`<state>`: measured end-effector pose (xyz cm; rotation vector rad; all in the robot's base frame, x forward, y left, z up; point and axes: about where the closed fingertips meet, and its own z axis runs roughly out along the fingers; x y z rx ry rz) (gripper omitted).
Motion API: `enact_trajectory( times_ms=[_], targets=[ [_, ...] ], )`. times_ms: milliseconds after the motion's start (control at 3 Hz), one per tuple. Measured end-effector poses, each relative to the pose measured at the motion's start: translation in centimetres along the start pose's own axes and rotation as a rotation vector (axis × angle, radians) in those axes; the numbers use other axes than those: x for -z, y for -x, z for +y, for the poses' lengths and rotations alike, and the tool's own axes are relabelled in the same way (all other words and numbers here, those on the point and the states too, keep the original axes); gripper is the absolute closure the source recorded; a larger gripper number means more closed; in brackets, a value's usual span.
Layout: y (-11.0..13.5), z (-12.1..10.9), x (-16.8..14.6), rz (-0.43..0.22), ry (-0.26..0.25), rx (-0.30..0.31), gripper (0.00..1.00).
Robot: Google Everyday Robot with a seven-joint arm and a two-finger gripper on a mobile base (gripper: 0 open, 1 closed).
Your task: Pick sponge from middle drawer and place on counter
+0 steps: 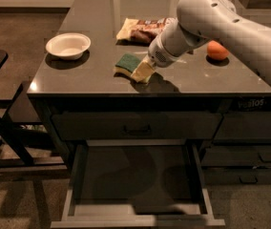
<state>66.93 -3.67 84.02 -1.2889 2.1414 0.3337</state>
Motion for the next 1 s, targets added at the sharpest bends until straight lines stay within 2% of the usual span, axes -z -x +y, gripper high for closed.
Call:
enact_trajectory(
  times_ms=[333, 667, 1000],
  targets=[
    [0.0, 0.0, 0.0, 0.0, 0.0, 0.0, 0.13],
    [0.0, 0.01, -0.01, 0.0, 0.0, 0.0, 0.0],
    [0.0, 0.01, -0.01, 0.0, 0.0, 0.0, 0.0]
  ],
)
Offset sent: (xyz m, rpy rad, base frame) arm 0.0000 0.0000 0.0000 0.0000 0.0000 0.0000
